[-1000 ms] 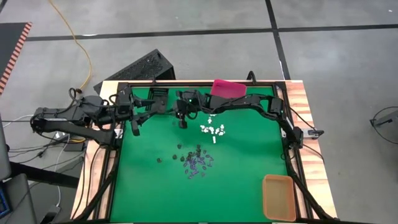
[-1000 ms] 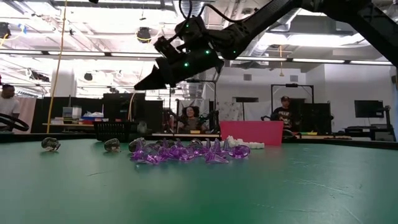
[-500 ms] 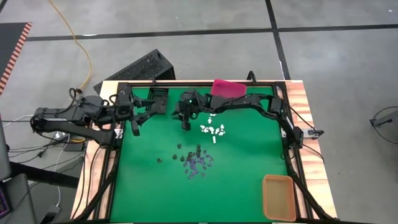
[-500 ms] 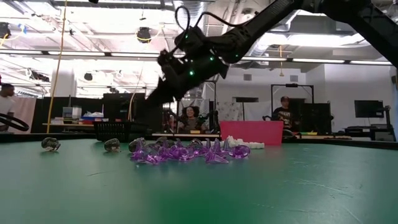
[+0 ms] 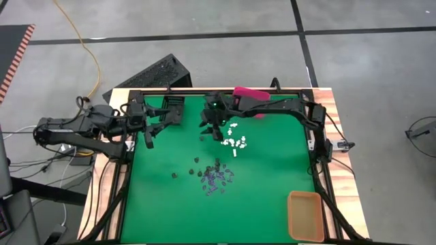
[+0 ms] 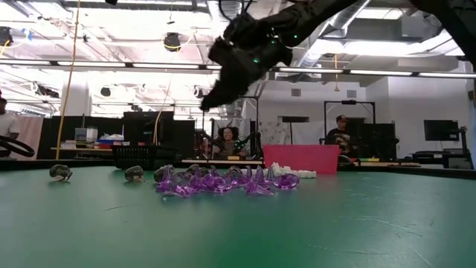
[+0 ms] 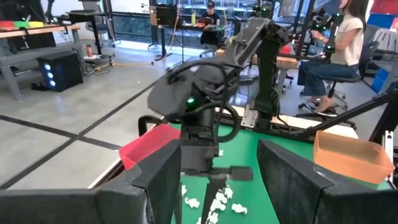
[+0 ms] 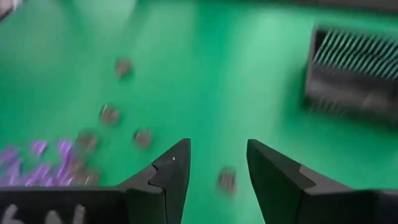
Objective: Sort Halloween decoration
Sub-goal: Put the brown skull toy into the black bin
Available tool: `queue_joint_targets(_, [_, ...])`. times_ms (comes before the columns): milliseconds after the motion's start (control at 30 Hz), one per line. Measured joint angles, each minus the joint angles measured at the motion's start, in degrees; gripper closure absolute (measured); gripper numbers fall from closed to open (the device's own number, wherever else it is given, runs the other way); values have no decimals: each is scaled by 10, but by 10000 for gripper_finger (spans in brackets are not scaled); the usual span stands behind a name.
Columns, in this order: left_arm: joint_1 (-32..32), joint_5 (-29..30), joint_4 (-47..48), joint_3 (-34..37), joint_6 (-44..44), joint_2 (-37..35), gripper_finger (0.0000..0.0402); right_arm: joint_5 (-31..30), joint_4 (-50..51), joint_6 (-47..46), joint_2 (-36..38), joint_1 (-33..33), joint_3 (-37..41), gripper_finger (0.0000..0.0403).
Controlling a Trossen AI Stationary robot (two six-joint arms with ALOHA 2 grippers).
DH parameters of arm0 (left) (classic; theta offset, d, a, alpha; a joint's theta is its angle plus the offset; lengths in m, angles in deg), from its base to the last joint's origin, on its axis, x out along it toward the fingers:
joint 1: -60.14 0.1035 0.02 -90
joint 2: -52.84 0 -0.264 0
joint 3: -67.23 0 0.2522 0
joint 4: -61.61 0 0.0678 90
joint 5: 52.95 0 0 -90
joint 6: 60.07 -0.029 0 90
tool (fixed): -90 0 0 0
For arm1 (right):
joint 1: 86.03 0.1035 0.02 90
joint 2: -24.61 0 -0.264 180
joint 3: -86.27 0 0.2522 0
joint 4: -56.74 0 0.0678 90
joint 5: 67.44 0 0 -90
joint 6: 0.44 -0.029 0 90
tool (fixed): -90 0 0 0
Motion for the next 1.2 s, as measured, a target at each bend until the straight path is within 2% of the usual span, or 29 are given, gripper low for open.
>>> queue_joint_targets(100, [0, 0, 0, 0, 0, 0, 200, 39, 46, 8, -6, -14, 0, 215])
queue_joint_targets(200, [0, 0, 1, 0, 0, 0, 200, 68, 45, 7, -25, -20, 9, 220])
queue_joint_targets(433, [0, 3, 13, 0, -2, 0, 200, 68, -97, -43, -37, -19, 88, 222])
queue_joint_targets(733, [0, 21, 13, 0, -10, 0, 200, -16, -279, -22, -50, 21, 149, 182])
queue_joint_targets(967, [0, 25, 15, 0, -7, 4, 200, -86, -306, -31, -88, 32, 150, 163])
queue_joint_targets(1200, [0, 31, 25, 0, -6, 4, 200, -87, -316, -36, -96, 14, 149, 163])
